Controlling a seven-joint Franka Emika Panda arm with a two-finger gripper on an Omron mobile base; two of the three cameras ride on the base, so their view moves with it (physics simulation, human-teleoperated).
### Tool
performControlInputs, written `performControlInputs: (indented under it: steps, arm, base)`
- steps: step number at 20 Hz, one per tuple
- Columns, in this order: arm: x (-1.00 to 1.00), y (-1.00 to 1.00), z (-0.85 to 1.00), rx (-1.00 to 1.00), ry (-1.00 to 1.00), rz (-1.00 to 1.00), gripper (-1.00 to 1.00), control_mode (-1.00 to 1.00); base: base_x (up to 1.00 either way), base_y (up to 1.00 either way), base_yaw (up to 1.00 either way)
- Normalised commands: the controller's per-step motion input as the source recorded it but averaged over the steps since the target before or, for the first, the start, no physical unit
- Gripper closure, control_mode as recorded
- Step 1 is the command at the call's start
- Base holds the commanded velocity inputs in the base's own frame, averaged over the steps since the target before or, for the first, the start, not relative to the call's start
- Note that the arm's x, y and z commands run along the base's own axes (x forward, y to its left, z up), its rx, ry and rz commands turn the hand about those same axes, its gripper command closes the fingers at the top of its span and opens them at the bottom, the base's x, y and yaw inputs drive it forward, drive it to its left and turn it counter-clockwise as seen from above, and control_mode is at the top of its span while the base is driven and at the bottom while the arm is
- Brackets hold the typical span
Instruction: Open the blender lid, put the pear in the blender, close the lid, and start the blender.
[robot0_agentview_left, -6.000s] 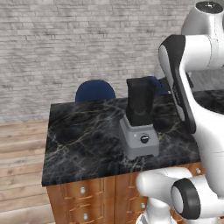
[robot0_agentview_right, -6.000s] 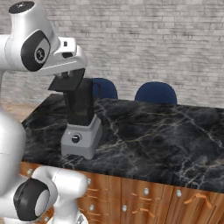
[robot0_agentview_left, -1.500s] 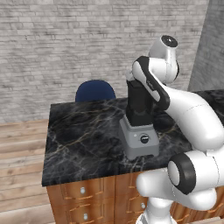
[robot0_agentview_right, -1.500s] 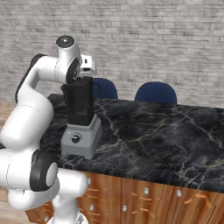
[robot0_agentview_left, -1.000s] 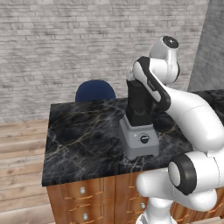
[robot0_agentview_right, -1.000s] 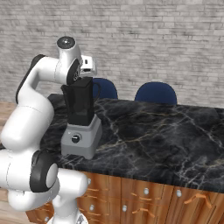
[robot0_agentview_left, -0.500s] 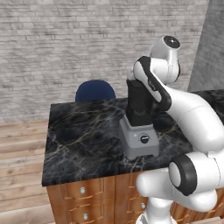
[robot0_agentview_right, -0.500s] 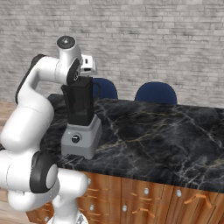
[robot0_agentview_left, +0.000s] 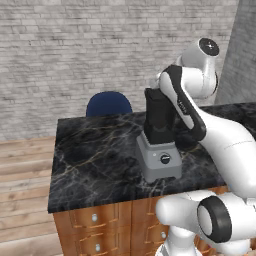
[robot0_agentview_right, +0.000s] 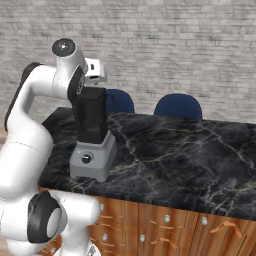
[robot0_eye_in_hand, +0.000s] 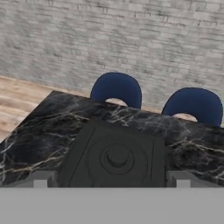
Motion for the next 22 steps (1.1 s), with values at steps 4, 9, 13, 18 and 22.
performControlInputs:
  steps: [4, 9, 13, 18, 22]
  arm:
    - [-0.87, 0.18, 0.0, 0.0, -0.14, -0.08, -1.0, -1.0]
    - [-0.77, 0.54, -0.06, -0.03, -0.03, -0.15, -1.0, -1.0]
    - [-0.62, 0.51, -0.35, -0.06, -0.03, -0.25, -1.0, -1.0]
    - [-0.46, 0.27, -0.65, -0.16, -0.07, -0.31, -1.0, -1.0]
    - [-0.1, 0.01, -0.28, -0.18, 0.16, -0.27, -1.0, -1.0]
  base:
    - [0.0, 0.0, 0.0]
    - [0.0, 0.0, 0.0]
    - [0.0, 0.0, 0.0]
    - [0.0, 0.0, 0.0]
    - [0.0, 0.0, 0.0]
